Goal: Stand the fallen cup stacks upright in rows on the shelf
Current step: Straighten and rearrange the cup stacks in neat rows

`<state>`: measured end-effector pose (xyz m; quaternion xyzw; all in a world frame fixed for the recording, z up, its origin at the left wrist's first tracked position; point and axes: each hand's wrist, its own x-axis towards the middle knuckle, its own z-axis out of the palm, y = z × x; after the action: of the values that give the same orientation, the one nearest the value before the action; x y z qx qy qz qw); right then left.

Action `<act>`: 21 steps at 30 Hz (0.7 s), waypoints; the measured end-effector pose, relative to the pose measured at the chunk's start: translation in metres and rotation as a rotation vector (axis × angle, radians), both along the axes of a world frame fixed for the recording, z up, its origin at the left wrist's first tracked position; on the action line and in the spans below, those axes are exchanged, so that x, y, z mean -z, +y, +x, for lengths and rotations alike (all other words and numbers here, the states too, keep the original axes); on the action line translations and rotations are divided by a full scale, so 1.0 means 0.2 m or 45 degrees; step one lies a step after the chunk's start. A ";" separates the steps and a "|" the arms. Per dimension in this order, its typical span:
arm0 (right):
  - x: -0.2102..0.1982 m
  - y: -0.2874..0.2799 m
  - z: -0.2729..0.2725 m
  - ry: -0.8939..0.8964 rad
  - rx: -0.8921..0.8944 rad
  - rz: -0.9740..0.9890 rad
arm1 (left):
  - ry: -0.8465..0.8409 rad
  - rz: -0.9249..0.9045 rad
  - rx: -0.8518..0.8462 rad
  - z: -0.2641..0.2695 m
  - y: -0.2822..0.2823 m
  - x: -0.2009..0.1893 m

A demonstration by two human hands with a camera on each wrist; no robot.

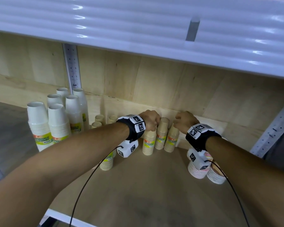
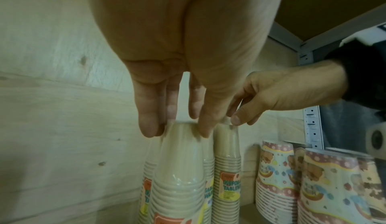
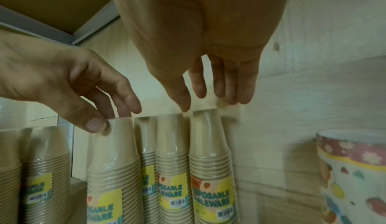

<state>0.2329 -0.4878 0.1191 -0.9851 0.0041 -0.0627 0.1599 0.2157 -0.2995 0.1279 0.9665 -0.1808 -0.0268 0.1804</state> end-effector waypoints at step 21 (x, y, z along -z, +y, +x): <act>-0.24 0.60 -0.30 -0.198 -0.351 -0.061 | -0.091 -0.001 -0.301 -0.30 0.52 -0.27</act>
<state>0.1725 -0.3684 0.1665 -0.9721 -0.1450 -0.1163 0.1432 0.1552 -0.1953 0.1829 0.9813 -0.0721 0.0291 0.1760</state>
